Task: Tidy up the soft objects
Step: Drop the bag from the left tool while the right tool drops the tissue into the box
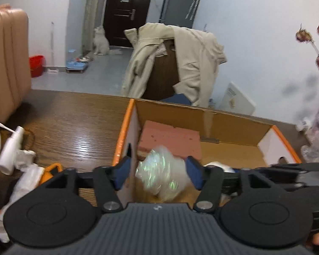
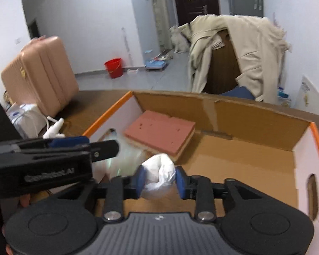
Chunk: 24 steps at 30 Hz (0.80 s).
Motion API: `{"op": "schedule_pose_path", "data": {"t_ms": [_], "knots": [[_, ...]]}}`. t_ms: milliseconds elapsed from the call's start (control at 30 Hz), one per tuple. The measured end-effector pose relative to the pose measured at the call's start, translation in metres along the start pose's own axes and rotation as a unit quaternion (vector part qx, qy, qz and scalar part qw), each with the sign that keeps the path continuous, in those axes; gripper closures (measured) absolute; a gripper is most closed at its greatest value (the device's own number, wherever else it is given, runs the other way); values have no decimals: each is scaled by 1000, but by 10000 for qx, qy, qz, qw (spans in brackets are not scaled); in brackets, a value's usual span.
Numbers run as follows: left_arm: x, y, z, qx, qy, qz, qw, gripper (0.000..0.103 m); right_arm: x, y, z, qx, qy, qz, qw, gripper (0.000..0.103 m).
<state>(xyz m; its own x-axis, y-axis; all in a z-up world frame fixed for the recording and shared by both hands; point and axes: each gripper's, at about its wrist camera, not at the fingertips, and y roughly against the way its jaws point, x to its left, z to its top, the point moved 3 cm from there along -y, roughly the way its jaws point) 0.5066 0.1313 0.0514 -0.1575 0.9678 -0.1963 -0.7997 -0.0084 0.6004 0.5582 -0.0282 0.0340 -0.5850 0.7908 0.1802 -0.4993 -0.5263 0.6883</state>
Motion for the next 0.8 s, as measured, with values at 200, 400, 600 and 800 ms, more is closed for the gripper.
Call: {"op": "schedule_pose_path", "data": {"t_ms": [200, 400, 600, 800], "knots": [[-2, 22, 5, -221, 18, -34, 9997, 35, 3, 10, 4, -136, -6, 174, 9998, 46], [-18, 77, 7, -566, -261, -131, 9980, 24, -3, 79, 7, -477, 159, -432, 9978, 40], [-50, 158, -14, -1026, -704, -526, 9908, 16, -12, 190, -24, -1183, 59, -1012, 9878, 29], [-61, 241, -74, -1368, -937, -1003, 9810, 5, 5, 286, -89, -1758, 117, -1355, 9750, 22]]}}
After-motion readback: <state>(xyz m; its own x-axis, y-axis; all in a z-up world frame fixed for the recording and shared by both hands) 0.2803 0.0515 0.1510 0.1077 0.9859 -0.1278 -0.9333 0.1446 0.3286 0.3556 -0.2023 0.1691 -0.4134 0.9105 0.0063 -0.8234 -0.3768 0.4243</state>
